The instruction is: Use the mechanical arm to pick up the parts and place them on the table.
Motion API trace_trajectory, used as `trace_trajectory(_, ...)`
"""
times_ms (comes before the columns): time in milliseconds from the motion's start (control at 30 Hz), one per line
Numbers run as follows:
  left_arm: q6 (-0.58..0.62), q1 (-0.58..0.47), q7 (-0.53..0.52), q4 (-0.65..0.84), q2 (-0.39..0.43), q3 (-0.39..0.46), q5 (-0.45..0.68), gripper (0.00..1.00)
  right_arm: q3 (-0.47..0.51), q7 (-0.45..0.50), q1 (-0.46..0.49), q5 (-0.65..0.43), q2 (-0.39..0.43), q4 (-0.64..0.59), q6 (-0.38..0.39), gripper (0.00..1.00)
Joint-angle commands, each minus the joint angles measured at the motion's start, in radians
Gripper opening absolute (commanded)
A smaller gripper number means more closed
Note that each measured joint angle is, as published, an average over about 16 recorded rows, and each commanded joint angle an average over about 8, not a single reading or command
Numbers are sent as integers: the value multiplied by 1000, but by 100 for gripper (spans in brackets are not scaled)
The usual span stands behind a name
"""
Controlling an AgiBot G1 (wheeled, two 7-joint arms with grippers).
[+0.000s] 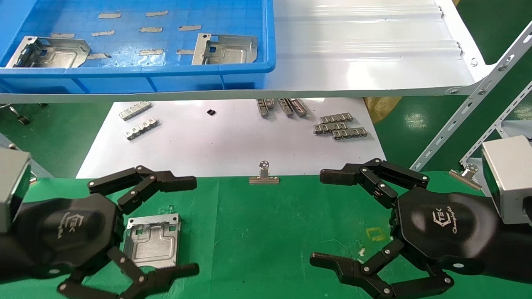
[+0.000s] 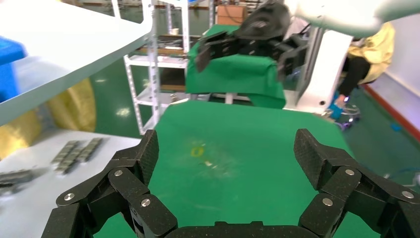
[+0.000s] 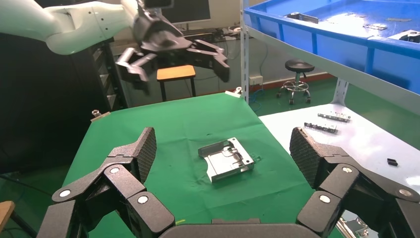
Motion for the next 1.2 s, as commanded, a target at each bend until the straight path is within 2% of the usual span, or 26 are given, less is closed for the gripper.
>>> trace_trajectory(33,-3,16,-34,-42,-9,-17,-9,100,0,0,0,0,0,0,0,100)
trace_trajectory(233,-6,32,-57,-85,-18,-36,-19,100,0,0,0,0,0,0,0,100)
trace_trajectory(1200,-5,19,-38,-47,-11,-20,-10,100,0,0,0,0,0,0,0,100)
